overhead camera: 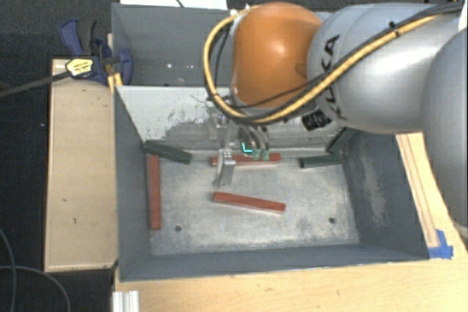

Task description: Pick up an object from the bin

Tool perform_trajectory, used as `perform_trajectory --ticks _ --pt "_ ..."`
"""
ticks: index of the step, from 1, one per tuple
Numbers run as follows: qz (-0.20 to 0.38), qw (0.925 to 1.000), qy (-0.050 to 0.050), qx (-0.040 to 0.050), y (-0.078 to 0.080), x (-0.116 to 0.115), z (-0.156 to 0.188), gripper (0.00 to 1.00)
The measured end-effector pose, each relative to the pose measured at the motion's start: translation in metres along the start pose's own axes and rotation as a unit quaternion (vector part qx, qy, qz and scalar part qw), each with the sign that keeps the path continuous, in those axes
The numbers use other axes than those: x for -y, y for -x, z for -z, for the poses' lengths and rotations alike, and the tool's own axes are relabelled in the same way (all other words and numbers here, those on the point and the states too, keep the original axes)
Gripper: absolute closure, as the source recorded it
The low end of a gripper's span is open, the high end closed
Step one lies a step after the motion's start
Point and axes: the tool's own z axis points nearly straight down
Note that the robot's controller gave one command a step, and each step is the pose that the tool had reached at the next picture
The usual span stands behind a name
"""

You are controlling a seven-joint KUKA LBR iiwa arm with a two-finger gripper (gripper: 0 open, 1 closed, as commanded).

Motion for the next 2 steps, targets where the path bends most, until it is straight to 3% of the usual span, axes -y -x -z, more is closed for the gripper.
perform_trajectory --ticks 1,2 --pt "0.075 0.9972 -0.001 0.0009 0.0016 0.0451 -0.1387 0.0" --pt "0.073 0.9973 0.001 0.0071 0.0051 0.0427 -0.132 1.0"
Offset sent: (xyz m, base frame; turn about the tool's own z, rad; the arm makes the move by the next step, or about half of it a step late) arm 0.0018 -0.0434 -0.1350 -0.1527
